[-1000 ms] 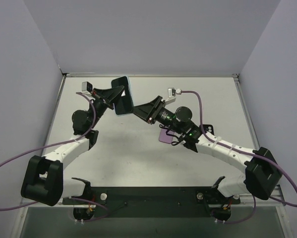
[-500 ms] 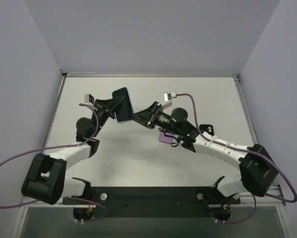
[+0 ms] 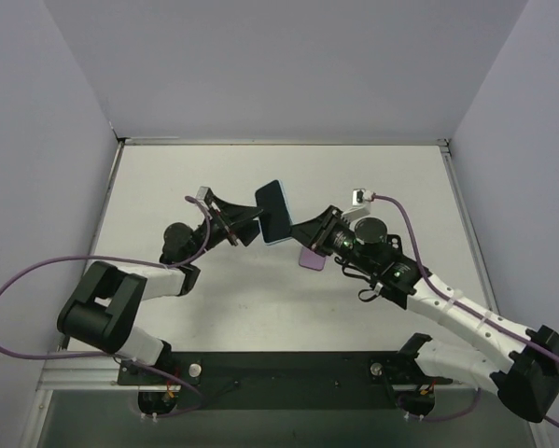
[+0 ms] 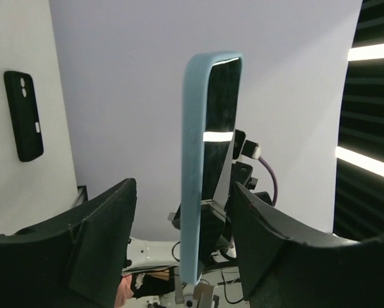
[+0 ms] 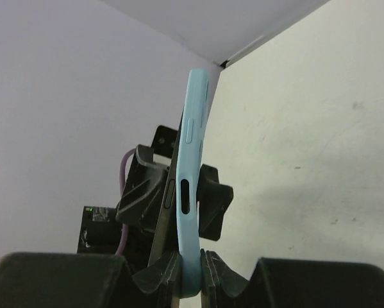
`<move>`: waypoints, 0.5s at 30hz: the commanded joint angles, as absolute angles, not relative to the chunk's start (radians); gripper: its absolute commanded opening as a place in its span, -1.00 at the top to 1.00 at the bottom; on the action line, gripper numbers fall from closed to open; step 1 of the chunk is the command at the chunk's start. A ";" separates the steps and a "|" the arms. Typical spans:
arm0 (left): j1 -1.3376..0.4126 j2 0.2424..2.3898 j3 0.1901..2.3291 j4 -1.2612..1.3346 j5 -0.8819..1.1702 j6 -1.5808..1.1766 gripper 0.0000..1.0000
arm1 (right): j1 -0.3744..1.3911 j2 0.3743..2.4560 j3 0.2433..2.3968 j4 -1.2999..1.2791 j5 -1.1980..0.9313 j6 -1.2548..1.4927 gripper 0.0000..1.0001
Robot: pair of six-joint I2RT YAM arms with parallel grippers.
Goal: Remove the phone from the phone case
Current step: Remove the phone case from the phone.
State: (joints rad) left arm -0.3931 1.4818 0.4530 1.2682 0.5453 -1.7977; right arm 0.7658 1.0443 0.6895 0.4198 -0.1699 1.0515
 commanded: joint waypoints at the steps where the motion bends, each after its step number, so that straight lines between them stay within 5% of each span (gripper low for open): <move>1: -0.396 1.538 0.491 1.602 0.649 -1.756 -0.44 | 0.742 0.956 0.727 0.373 -0.052 0.953 1.00; 9: -0.388 1.521 0.489 1.424 0.722 -1.604 -0.63 | 0.741 0.910 0.823 0.086 0.049 0.815 1.00; 12: -0.423 1.366 0.590 0.896 0.691 -1.231 -0.63 | 0.749 0.913 0.854 -0.063 0.081 0.766 1.00; 15: -0.587 1.235 0.824 0.082 0.368 -0.830 -0.87 | 0.772 0.930 0.894 -0.182 0.153 0.736 1.00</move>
State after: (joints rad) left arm -0.4320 1.4185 0.5488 0.8742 0.6235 -1.4071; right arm 0.7479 0.9424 0.7994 -0.0502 0.0410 0.8135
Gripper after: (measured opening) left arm 0.874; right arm 0.162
